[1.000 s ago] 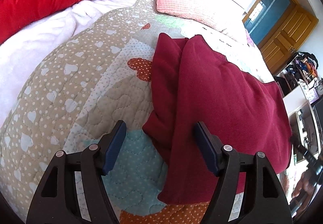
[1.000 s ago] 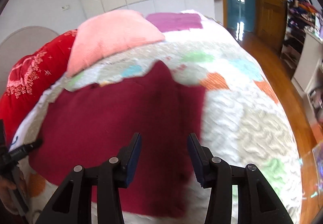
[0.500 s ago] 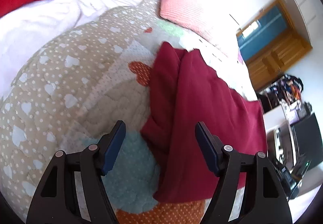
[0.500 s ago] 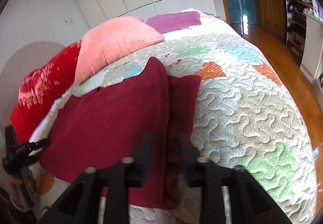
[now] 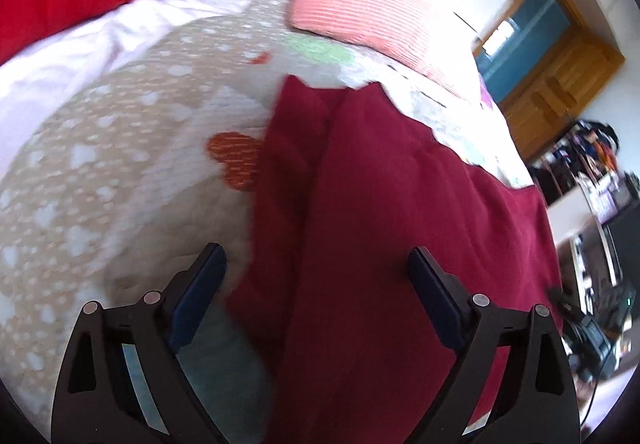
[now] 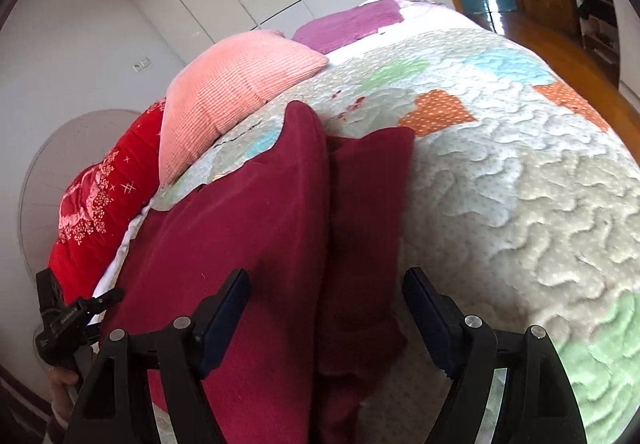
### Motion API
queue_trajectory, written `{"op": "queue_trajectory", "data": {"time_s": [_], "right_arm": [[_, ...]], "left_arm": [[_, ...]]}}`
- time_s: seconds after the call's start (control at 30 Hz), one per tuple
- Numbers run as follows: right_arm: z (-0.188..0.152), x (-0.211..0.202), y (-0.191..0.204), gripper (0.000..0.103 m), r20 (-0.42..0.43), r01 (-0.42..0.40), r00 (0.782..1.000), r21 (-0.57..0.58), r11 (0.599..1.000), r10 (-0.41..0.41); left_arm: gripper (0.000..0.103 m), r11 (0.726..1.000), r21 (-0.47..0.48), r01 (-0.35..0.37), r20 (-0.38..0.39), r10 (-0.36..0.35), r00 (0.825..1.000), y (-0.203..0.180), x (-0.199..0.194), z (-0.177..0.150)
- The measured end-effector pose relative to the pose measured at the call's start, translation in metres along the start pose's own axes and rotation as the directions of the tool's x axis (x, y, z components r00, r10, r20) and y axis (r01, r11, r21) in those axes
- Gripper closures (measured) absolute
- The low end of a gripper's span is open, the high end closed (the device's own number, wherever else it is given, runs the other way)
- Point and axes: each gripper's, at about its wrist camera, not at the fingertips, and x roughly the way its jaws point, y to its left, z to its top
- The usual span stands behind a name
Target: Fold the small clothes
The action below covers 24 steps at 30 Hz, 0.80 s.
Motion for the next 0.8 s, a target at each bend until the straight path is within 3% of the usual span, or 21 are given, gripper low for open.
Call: {"op": "queue_trajectory", "data": {"time_s": [0.03, 0.07, 0.1, 0.13, 0.17, 0.2, 0.3, 0.53, 0.67, 0.8], "right_arm": [[0.001, 0.003, 0.003, 0.048, -0.009, -0.004, 1.000, -0.012, 1.000, 0.004], [0.002, 0.007, 0.005, 0.055, -0.017, 0.013, 1.000, -0.025, 1.000, -0.013], [0.002, 0.008, 0.007, 0.061, -0.017, 0.021, 1.000, -0.030, 0.999, -0.021], [0.002, 0.007, 0.007, 0.071, -0.014, 0.009, 1.000, -0.024, 1.000, -0.010], [0.003, 0.006, 0.007, 0.073, -0.010, 0.004, 1.000, -0.015, 1.000, -0.004], [0.003, 0.003, 0.006, 0.075, -0.009, -0.007, 1.000, -0.006, 1.000, 0.007], [0.004, -0.012, 0.011, 0.079, -0.002, -0.051, 0.999, 0.007, 0.999, 0.051], [0.002, -0.065, 0.036, 0.081, 0.033, -0.123, 0.992, -0.010, 0.992, 0.124], [-0.023, -0.108, 0.040, 0.081, 0.018, -0.163, 0.986, -0.025, 0.986, 0.164], [-0.065, -0.131, 0.030, 0.081, -0.029, -0.156, 0.987, -0.017, 0.988, 0.156]], "left_arm": [[0.011, 1.000, 0.012, -0.002, -0.004, 0.002, 1.000, -0.003, 0.003, 0.001], [0.020, 0.999, 0.028, -0.016, 0.000, 0.016, 1.000, -0.006, 0.004, 0.001], [0.036, 0.999, 0.041, -0.028, 0.006, 0.028, 1.000, -0.007, 0.004, 0.000], [0.045, 0.999, 0.046, -0.028, 0.010, 0.028, 1.000, -0.007, 0.002, 0.000], [0.062, 0.999, 0.037, -0.003, 0.002, 0.003, 1.000, -0.005, 0.001, 0.000], [0.071, 0.999, 0.019, 0.029, -0.012, -0.029, 1.000, -0.002, -0.001, 0.000], [0.076, 0.997, -0.021, 0.070, -0.036, -0.071, 0.997, 0.001, -0.008, 0.001], [0.078, 0.992, 0.047, 0.115, -0.085, -0.111, 0.990, -0.015, -0.062, -0.020], [0.078, 0.989, 0.084, 0.122, -0.109, -0.113, 0.988, -0.013, -0.094, -0.055], [0.078, 0.991, 0.076, 0.106, -0.140, -0.095, 0.986, -0.010, -0.099, -0.082]]}}
